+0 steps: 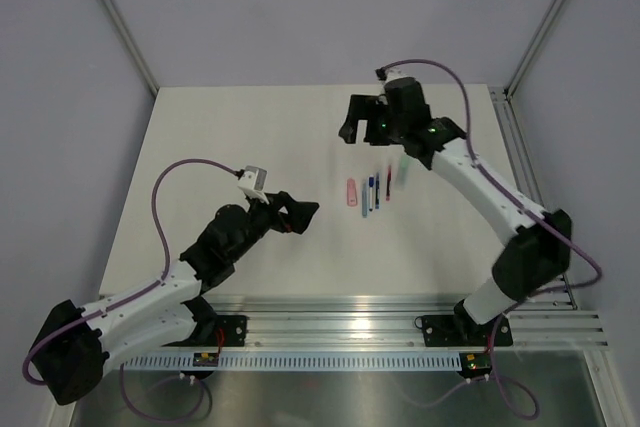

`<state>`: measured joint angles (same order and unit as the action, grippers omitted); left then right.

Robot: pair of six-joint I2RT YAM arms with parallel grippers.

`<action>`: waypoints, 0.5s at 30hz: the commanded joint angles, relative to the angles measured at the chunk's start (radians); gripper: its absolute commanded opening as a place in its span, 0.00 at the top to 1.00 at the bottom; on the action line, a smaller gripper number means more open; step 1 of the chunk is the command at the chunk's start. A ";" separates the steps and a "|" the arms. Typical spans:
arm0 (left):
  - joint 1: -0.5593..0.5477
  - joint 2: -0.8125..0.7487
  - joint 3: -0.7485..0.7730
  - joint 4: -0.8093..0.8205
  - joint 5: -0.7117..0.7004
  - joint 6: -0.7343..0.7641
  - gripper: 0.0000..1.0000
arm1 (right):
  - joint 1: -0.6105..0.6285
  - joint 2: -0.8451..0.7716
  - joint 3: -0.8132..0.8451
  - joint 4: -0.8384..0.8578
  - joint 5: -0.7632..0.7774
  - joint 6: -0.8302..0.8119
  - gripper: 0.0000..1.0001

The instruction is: Insert the pens into the pen caps

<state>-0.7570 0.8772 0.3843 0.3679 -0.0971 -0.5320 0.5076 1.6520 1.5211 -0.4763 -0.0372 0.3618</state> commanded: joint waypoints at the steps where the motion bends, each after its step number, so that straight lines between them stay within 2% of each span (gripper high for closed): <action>1: -0.001 -0.023 0.030 0.045 0.035 -0.043 0.01 | -0.004 -0.348 -0.131 0.105 0.069 0.019 0.00; 2: -0.001 -0.024 0.060 0.031 0.062 -0.052 0.01 | -0.004 -0.421 -0.210 0.123 0.083 0.019 0.01; 3: -0.001 -0.038 0.076 -0.003 0.091 -0.080 0.01 | -0.004 -0.560 -0.251 0.134 0.108 0.029 0.01; 5: -0.002 -0.067 0.123 -0.048 0.121 -0.109 0.01 | -0.004 -0.697 -0.367 0.166 0.141 0.055 0.01; 7: -0.002 -0.139 0.148 -0.105 0.131 -0.132 0.01 | -0.004 -0.885 -0.429 0.183 0.174 0.072 0.00; 10: -0.002 -0.257 0.179 -0.183 0.131 -0.131 0.01 | -0.004 -1.074 -0.515 0.206 0.200 0.085 0.00; 15: -0.002 -0.405 0.261 -0.385 0.048 -0.074 0.01 | -0.004 -1.239 -0.585 0.127 0.259 0.095 0.01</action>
<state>-0.7574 0.5388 0.5827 0.1078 -0.0071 -0.6350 0.5072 0.4435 0.9813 -0.2951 0.1471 0.4404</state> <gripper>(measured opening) 0.985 0.993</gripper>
